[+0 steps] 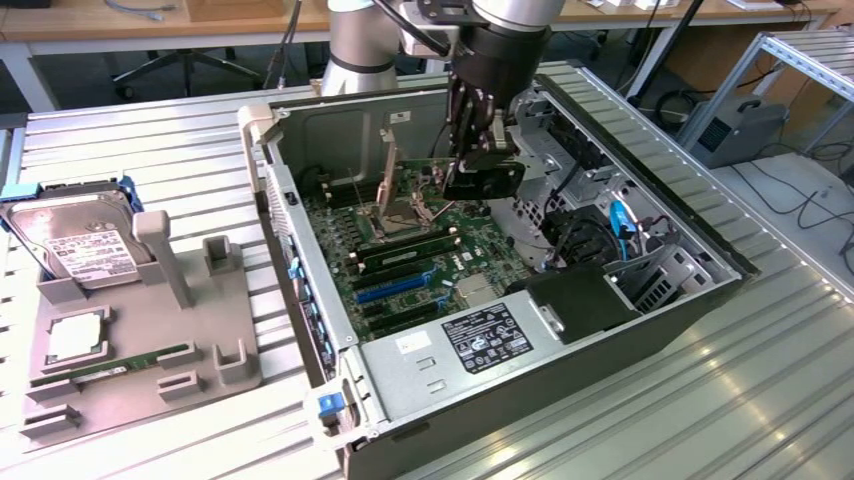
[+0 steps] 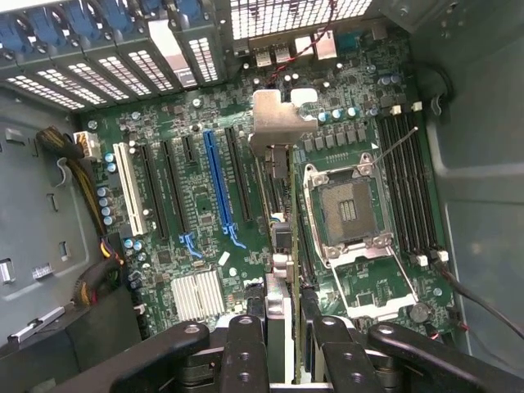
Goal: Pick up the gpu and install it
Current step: 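Insert the gpu into the slot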
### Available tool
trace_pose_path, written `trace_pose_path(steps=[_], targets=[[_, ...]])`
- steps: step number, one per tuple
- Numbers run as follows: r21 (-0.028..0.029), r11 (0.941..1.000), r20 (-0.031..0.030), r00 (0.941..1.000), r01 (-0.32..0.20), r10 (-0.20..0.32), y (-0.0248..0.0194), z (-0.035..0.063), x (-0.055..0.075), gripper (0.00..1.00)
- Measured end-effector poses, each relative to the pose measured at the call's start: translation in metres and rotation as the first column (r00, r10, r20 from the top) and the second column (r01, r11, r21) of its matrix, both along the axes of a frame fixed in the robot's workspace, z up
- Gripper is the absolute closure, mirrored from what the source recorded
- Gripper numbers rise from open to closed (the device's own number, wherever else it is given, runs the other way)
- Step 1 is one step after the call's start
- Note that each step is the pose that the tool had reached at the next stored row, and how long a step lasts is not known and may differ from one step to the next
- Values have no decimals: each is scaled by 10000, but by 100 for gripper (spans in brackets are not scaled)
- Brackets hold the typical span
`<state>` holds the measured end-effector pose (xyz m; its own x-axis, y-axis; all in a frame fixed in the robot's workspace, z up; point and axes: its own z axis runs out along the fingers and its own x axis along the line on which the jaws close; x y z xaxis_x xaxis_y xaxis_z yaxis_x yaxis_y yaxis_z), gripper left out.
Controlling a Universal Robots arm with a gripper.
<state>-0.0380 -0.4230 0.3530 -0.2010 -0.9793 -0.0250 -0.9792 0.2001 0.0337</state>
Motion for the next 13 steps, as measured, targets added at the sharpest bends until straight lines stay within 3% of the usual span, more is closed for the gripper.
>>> trace_pose_path(steps=[13], targets=[[0, 9998, 0, 9998, -178, 178, 0, -4, 0, 73]])
